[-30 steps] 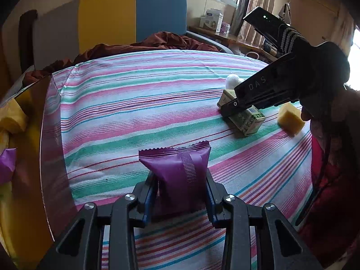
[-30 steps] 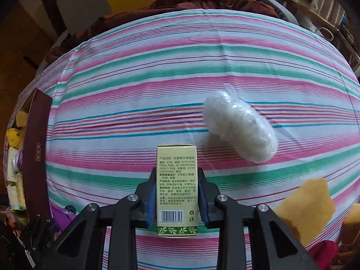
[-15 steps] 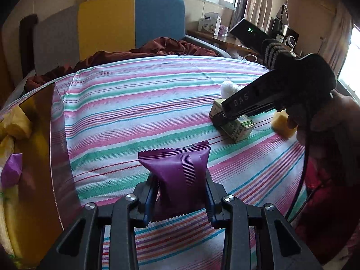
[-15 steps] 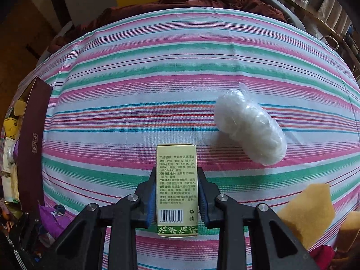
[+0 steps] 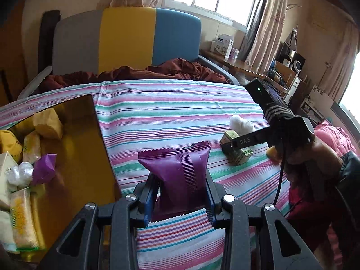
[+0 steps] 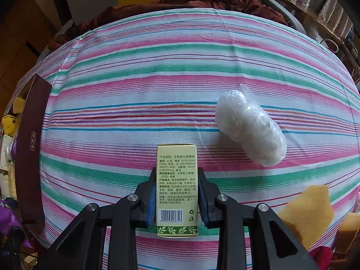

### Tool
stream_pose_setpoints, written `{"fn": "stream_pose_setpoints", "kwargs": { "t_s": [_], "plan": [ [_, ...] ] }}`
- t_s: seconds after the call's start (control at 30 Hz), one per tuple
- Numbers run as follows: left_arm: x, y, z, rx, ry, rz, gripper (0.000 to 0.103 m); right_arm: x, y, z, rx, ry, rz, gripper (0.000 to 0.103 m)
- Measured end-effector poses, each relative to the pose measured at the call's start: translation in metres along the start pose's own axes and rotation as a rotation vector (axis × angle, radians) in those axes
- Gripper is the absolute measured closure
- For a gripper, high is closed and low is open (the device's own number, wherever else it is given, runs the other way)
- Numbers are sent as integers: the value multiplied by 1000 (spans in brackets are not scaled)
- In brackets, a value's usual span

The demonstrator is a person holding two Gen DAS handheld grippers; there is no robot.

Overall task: Organize objects
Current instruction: 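Carry the purple packet over the gold tray with the left tool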

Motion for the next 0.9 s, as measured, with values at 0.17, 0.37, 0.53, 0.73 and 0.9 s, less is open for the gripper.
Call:
{"fn": "stream_pose_setpoints", "kwargs": {
  "t_s": [0.17,0.37,0.53,0.73,0.9],
  "plan": [
    [1,-57,-22,77,9,-90,66,-4,-2,-4,-8,0,-9,73],
    [-25,-132,-34,209,-29,-171,66,-4,-9,-2,-25,1,-21,73],
    [-49,-159,-29,250,-82,-222,66,-6,-10,-4,-38,4,-32,73],
    [-57,-163,-23,270,-100,-215,66,-9,-15,-4,-45,5,-36,73],
    [-62,-166,-19,281,-124,-212,66,-10,-13,-4,-46,6,-38,73]
  ]
}}
Point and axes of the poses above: each gripper's, at about its wrist camera, not at the fingertips, and z roughly the way its jaws point, y to its right, x to its top, the point moved 7 cm from there along z, roughly the way its jaws point, and after that the axes turned 4 degrees about x, right-handed, at the moved point
